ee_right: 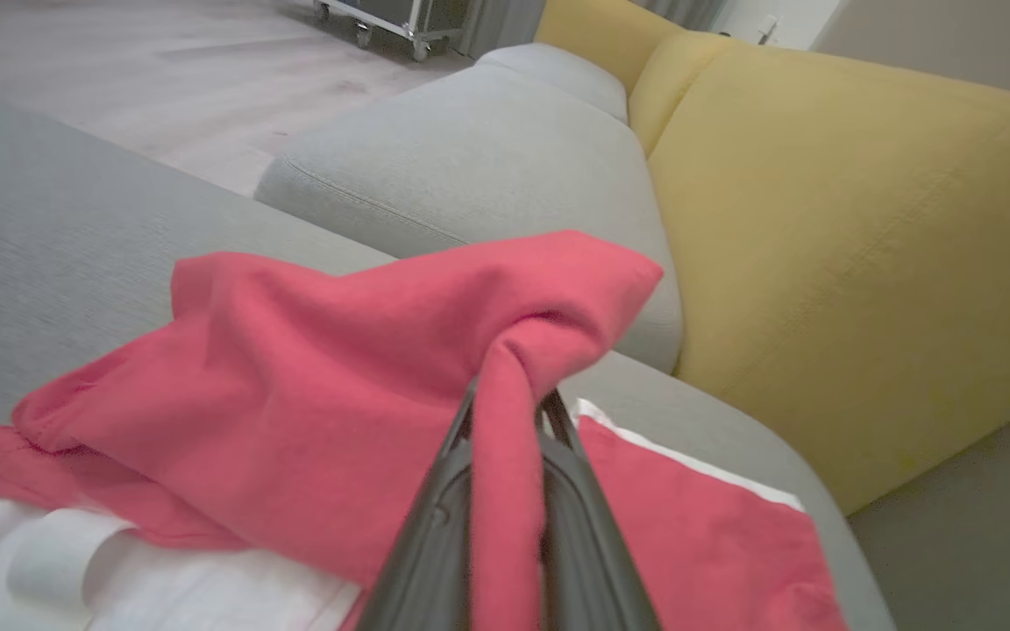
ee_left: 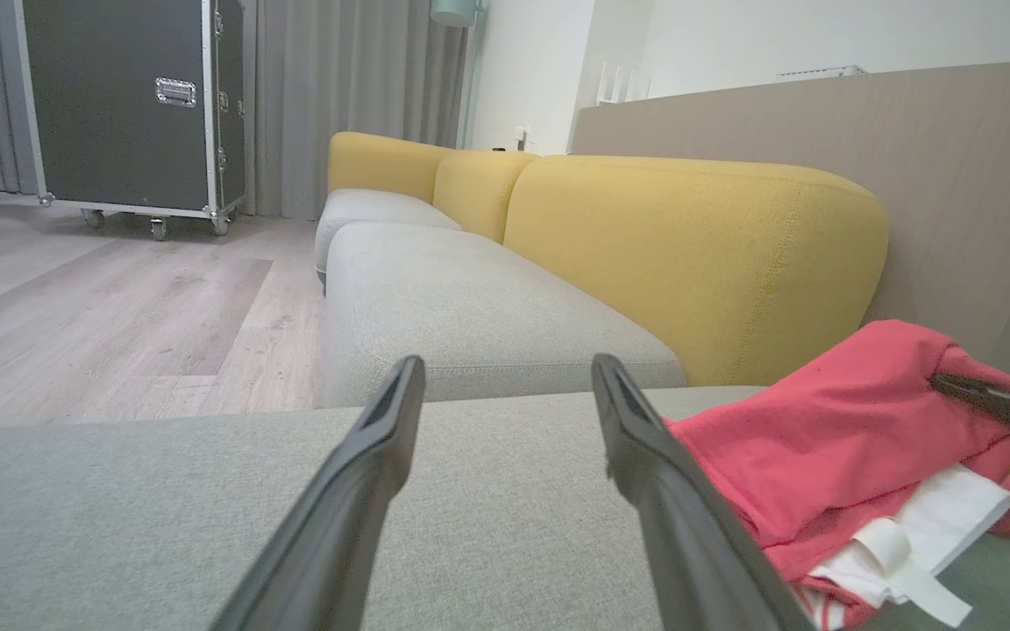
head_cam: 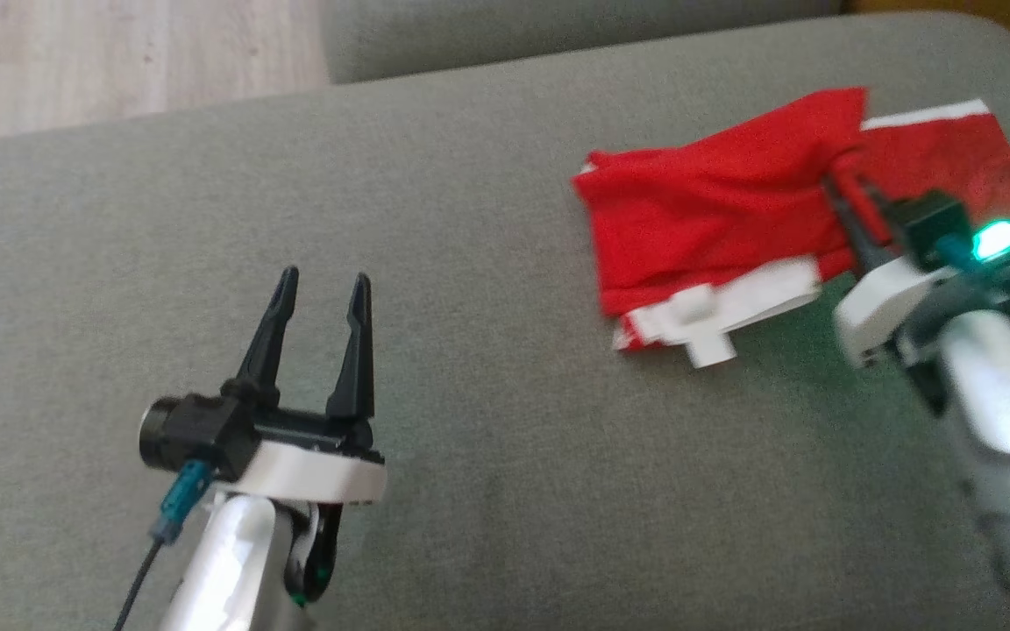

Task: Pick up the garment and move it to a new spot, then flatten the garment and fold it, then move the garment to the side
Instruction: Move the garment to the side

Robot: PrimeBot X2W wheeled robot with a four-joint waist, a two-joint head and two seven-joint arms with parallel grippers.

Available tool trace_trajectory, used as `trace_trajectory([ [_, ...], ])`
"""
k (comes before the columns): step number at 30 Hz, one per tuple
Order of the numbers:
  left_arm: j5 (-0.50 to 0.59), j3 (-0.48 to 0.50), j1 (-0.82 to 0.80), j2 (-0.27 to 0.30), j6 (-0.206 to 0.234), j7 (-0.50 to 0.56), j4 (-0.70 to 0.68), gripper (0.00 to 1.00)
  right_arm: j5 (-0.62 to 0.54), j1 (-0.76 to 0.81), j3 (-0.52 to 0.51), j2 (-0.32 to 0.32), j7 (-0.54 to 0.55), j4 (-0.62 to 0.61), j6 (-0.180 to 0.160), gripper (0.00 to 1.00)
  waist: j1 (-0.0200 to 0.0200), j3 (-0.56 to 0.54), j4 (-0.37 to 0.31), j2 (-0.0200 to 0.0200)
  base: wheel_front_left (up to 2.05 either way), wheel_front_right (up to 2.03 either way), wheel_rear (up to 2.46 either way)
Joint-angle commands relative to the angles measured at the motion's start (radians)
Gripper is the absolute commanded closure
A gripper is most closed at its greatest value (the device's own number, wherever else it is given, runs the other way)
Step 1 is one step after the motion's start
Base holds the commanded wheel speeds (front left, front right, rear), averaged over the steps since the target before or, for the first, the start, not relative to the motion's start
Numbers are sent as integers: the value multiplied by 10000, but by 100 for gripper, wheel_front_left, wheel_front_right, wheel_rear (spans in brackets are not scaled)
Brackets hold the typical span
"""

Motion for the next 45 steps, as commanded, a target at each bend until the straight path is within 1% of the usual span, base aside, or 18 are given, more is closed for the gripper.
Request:
trace_trajectory([
  [1, 46, 269, -524, 70, 39, -95, -382, 0, 27, -393, 143, -238, 88, -461, -9, 100, 1, 250, -200, -1, 0, 0, 0],
  [5, 107, 313, -793, 70, -2, -95, -382, 0, 294, -506, 245, -1337, 659, -1172, -9, 100, 1, 643, -356, -1, 0, 0, 0],
  [8, 128, 309, -987, 70, -57, -95, -342, 0, 547, -579, 208, -2091, 1007, -1457, -9, 100, 1, 907, -362, -1, 0, 0, 0],
  [12, 110, 245, -1214, 70, -123, -95, -282, 0, 706, -662, 76, -2936, 1410, -1452, -9, 100, 1, 1201, -243, -1, 0, 0, 0],
  [16, 119, 242, -1340, 70, -165, -95, -215, 0, 700, -724, -338, -3584, 1708, -1166, -9, 100, 1, 1440, -96, -1, 0, 0, 0],
  [20, 155, 277, -1428, 70, -208, -95, -168, 0, 377, -719, -954, -3895, 1931, -812, -9, 100, 1, 1623, 30, -1, 0, 0, 0],
  [26, 240, 352, -1545, 70, -266, -95, -153, 0, 43, -569, -1841, -3689, 2076, -519, -9, 100, 1, 1844, 120, -1, 0, 0, 0],
  [27, 255, 363, -1566, 70, -275, -95, -142, 0, -15, -543, -1996, -3629, 2076, -490, -9, 95, 1, 1866, 127, -1, 0, 0, 0],
  [28, 267, 378, -1586, 70, -284, -95, -131, 0, -55, -523, -2162, -3553, 2075, -469, -9, 14, 1, 1883, 130, -1, 0, 0, 0],
  [29, 280, 397, -1599, 70, -292, -95, -121, 0, -55, -499, -2338, -3444, 2065, -453, -9, 0, 1, 1887, 127, -1, 0, 0, 0],
  [34, 338, 540, -1563, 70, -324, -95, -46, 0, -285, -432, -2857, -2970, 1933, -702, -9, 0, 1, 1757, 31, -1, 0, 0, 0],
  [38, 281, 651, -1475, 70, -334, -95, 16, 0, -567, -408, -3050, -2529, 1867, -1140, -9, 0, 1, 1433, -73, -1, 0, 0, 0],
  [42, 226, 811, -1308, 70, -270, -95, -17, 0, -543, -364, -3084, -1852, 1760, -1772, -9, 0, 1, 951, -137, -1, 0, 0, 0],
  [45, 272, 949, -1147, 70, -225, -95, -84, 0, -233, -278, -3055, -1219, 1633, -2326, -9, 0, 1, 575, -140, -1, 0, 0, 0],
])
